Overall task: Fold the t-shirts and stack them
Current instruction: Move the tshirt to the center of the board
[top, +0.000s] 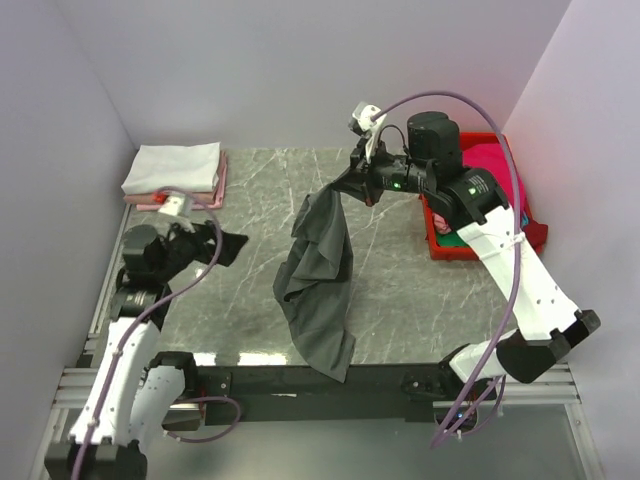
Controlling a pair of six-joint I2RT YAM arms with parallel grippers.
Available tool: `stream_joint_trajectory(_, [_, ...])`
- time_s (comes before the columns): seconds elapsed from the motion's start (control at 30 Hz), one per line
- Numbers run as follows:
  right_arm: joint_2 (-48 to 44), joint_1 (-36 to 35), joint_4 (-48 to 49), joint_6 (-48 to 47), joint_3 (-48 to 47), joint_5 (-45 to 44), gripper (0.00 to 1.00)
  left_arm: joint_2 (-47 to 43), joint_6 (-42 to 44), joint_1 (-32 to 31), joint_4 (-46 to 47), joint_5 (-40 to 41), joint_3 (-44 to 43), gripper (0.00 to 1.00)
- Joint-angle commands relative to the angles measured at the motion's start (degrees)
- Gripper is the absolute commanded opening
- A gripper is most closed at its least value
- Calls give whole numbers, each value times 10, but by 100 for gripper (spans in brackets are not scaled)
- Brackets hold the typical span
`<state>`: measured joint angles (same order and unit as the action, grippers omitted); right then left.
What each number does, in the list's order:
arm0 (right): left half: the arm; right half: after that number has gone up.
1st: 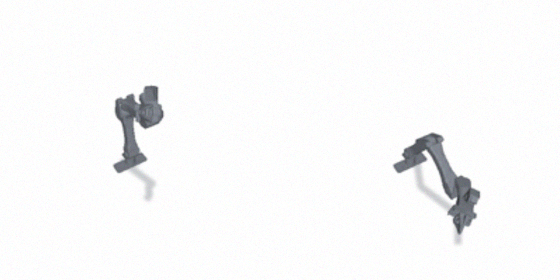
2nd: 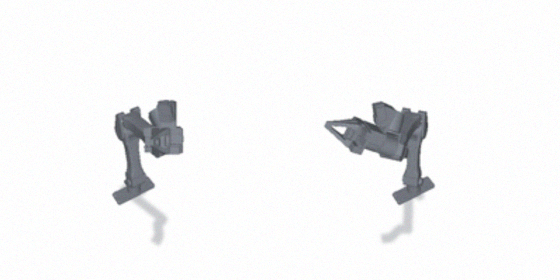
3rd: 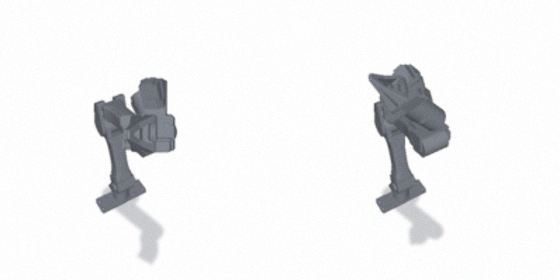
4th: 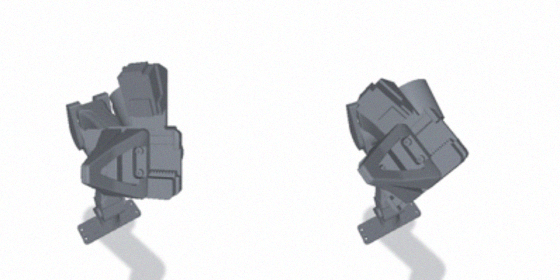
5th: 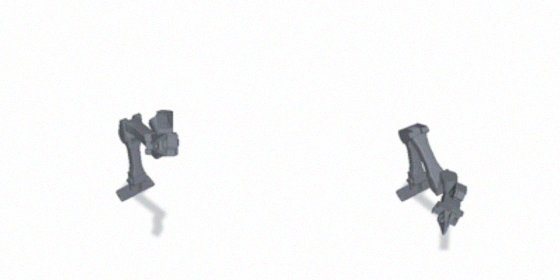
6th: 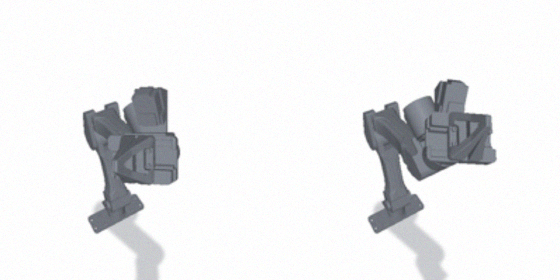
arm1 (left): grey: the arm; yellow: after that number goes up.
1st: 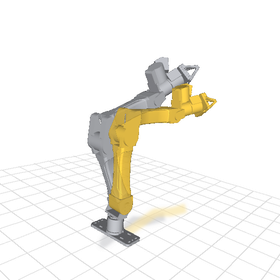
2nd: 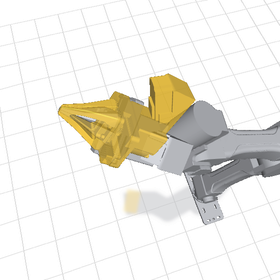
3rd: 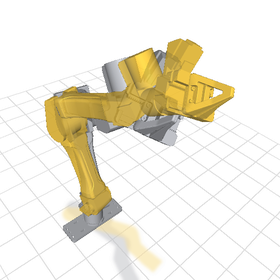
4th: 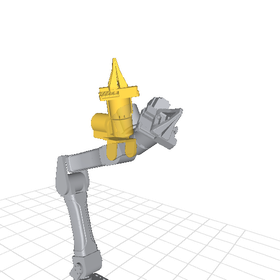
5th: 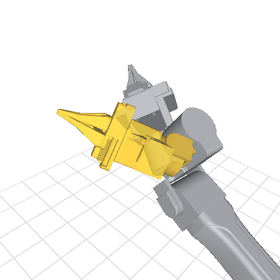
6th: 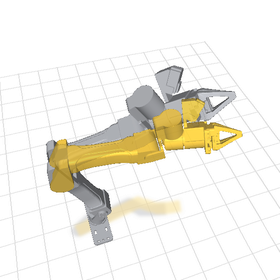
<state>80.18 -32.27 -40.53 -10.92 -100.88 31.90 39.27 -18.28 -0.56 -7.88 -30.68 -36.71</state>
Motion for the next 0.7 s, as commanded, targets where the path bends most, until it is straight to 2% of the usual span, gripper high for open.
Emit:
stream_joint_trajectory(0.0, [-30,-3,9,-20,-20,-12,0,54,5,-47,56,-105,5,99])
stream_joint_trajectory(0.07, [-41,-2,13,-21,-6,-11,0,93,14,-92,67,-99,4,99])
stream_joint_trajectory(0.17, [-52,-2,14,-24,6,-13,0,159,54,-167,37,-21,-30,99])
stream_joint_trajectory(0.33, [-59,-2,26,-18,27,-50,2,242,73,-195,-23,34,-80,92])
stream_joint_trajectory(0.4, [-49,-2,30,-15,41,-114,27,237,80,-195,-39,91,-85,93])
stream_joint_trajectory(0.43, [-36,-2,17,-23,41,-132,59,217,83,-195,-44,98,-78,94])
stream_joint_trajectory(0.47, [-32,-2,10,-29,45,-140,71,203,89,-195,-43,103,-73,95])
stream_joint_trajectory(0.53, [-37,-2,12,-37,63,-138,83,162,97,-195,-33,99,-56,98])
stream_joint_trajectory(0.67, [-81,21,23,-70,118,-115,87,126,133,-195,-7,59,-15,99])
